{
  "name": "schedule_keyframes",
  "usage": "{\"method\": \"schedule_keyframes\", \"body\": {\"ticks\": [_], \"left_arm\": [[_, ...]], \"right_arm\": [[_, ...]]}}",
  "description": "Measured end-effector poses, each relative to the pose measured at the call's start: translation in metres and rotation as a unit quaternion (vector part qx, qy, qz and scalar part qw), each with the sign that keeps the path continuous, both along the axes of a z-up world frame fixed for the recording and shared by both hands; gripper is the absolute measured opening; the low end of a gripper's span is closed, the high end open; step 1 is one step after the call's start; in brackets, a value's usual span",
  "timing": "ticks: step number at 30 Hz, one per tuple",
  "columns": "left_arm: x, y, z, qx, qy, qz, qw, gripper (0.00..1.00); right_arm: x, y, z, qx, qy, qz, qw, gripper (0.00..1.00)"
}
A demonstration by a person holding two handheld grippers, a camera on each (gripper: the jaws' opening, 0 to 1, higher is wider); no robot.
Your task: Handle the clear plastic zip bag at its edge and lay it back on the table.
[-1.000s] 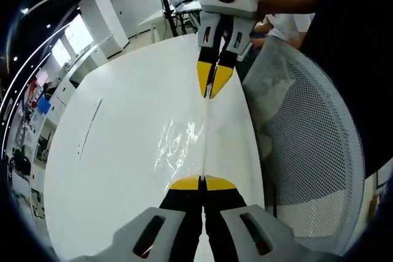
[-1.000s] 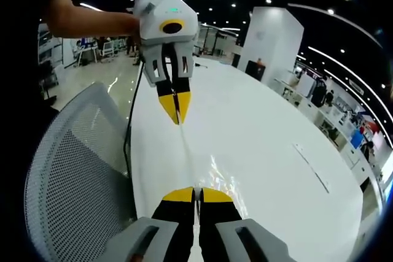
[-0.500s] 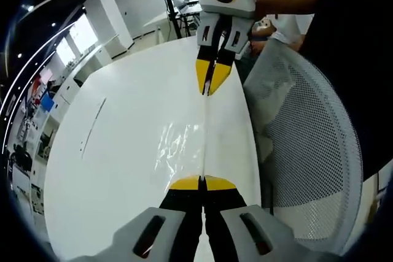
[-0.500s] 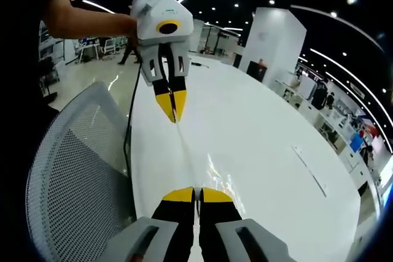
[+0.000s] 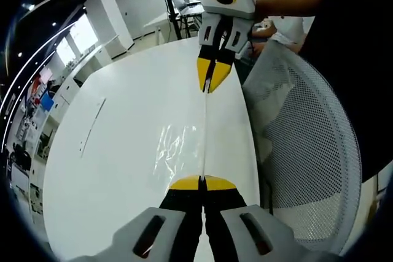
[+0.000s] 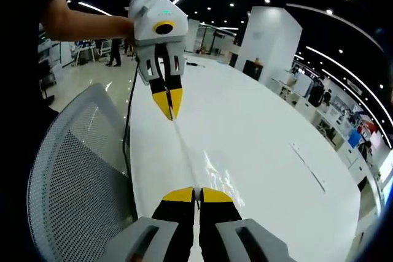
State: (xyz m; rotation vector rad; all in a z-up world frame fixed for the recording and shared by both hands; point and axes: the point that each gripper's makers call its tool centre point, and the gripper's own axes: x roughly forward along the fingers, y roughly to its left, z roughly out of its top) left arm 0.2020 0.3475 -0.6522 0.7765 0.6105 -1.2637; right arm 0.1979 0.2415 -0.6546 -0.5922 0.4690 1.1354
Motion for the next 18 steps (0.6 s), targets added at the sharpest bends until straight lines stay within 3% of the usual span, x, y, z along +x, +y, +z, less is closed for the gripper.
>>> {"method": "schedule_keyframes", "body": {"ticks": [12,18], "left_arm": [[0.0018,-0.0001,0.0003,-0.003,-0.002,0.006,1.0,0.0],[0.0019,-0.0059,0.002,0.002,-0.012,0.004,0.9999,0.0]], "right_arm": [[0.0009,0.0005,-0.0003,-0.002,0.003,0.0,1.0,0.0],[-0.0014,-0.0024,-0.0049,-0.02,0.008,0.003,0.9998,0.0]]}}
